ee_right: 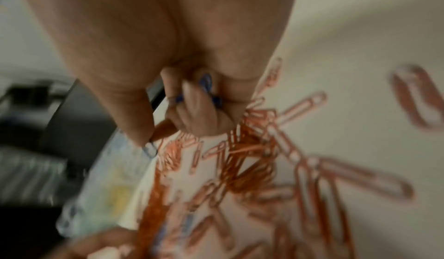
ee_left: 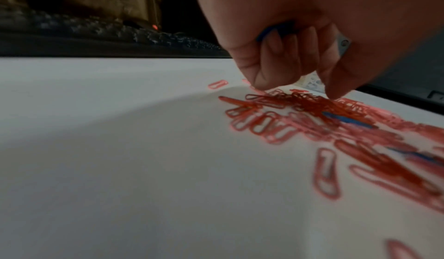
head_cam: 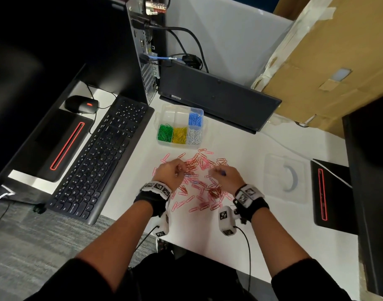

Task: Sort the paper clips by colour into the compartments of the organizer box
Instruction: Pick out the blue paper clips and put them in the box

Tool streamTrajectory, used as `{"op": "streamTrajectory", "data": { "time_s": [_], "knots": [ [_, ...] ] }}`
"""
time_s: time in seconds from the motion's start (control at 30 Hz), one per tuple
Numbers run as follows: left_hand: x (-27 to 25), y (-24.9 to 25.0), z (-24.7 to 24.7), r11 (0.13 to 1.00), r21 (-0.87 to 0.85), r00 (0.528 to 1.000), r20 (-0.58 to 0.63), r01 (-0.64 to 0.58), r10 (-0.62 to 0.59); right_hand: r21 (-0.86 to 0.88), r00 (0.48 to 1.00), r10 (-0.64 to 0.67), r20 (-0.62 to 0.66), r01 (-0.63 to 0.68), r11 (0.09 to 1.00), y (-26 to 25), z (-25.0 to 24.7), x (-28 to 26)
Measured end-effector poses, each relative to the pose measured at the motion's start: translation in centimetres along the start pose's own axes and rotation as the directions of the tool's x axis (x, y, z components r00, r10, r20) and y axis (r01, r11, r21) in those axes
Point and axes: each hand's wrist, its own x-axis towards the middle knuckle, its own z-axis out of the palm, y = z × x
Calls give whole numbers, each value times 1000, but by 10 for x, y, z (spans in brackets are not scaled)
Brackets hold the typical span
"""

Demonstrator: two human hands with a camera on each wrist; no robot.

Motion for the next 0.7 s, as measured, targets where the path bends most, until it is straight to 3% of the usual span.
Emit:
{"op": "streamTrajectory", "data": {
  "time_s": [0.03, 0.1, 0.17, 0.37, 0.43, 0.5, 0.57, 0.63, 0.7],
  "knots": [
    [-1, -1, -2, 999, 32, 1000, -8, -29, 29, 263, 994, 87, 71, -103, 959, 4, -1, -3],
    [-2, -3, -4, 995, 82, 998, 22, -57, 55, 616, 957, 155, 247, -278, 737, 10, -1, -10],
    [-2, -2, -4, 989, 125, 997, 36, -76, 72, 709, 931, 132, 340, -346, 614, 14, 0, -16],
    [0, -4, -3, 973, 223, 993, 117, -59, 33, 818, 916, 100, 388, -392, 420, 11, 8, -19],
    [-2, -3, -4, 974, 220, 993, 118, -52, 26, 790, 928, 134, 348, -367, 492, 6, 9, -20],
    [-3, -5, -5, 979, 204, 995, 98, -31, 12, 655, 957, 138, 255, -276, 703, 1, 12, -18],
    [-4, -8, -7, 989, 144, 997, 78, 10, -21, 317, 993, 59, 103, -89, 944, -1, 16, -16],
    [-6, -10, -9, 996, 75, 996, 80, 41, -47, -57, 997, -79, -6, 78, 995, -3, 20, -13],
    [-10, -9, -12, 997, 41, 995, 79, 61, -64, -212, 991, -128, -25, 120, 970, -6, 26, -12]
  ]
}}
